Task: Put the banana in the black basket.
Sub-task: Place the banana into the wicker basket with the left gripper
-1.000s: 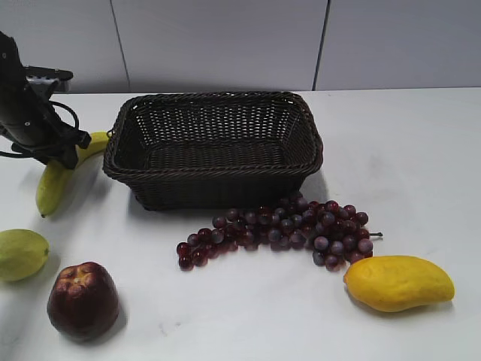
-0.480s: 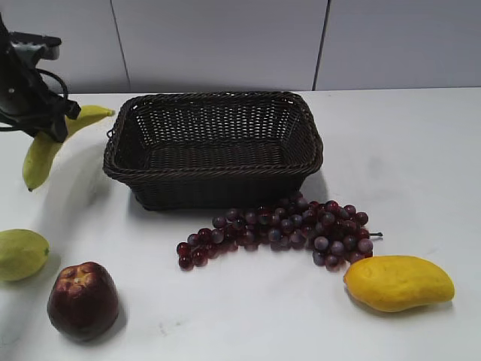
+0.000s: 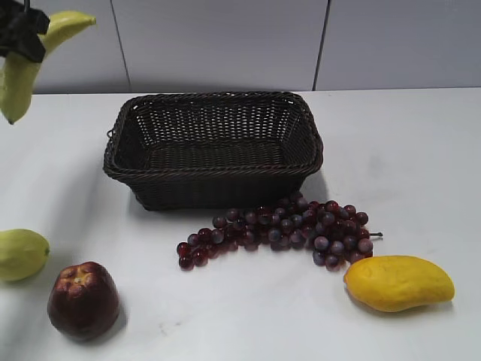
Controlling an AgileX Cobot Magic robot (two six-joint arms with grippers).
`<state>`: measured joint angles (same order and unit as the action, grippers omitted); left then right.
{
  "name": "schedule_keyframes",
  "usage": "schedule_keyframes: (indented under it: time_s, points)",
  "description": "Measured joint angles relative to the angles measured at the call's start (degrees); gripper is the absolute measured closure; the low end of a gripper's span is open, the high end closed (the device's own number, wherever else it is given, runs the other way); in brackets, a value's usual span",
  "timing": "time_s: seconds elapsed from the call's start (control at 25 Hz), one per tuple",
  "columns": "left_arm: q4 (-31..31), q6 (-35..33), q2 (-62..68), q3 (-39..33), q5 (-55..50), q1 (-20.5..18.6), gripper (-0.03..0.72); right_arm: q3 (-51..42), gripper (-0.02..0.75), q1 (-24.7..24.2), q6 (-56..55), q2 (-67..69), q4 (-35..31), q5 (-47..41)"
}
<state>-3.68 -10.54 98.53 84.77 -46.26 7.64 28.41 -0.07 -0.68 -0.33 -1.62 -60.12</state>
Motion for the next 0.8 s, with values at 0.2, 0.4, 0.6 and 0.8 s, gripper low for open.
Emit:
schedule_keyframes:
  time_s: [0.2, 0.4, 0.6, 0.8]
  points:
    - [-2.29, 0.00, -1.37, 0.18, 1.36, 5.11, 0.283, 0.00, 0.148, 0.00, 0.00, 0.00, 0.00, 0.00]
    - [-2.65, 0.00, -1.07, 0.18, 7.87, 12.25, 0.284, 0.00, 0.148, 0.00, 0.00, 0.00, 0.00, 0.00]
    - [-2.90, 0.00, 2.47, 0.22, 13.82, 17.81, 0.284, 0.00, 0.148, 0.00, 0.00, 0.00, 0.00, 0.00]
    - [-2.07, 0.00, 8.17, 0.22, 16.78, 20.86, 0.287, 0.00, 0.148, 0.00, 0.00, 0.00, 0.00, 0.00]
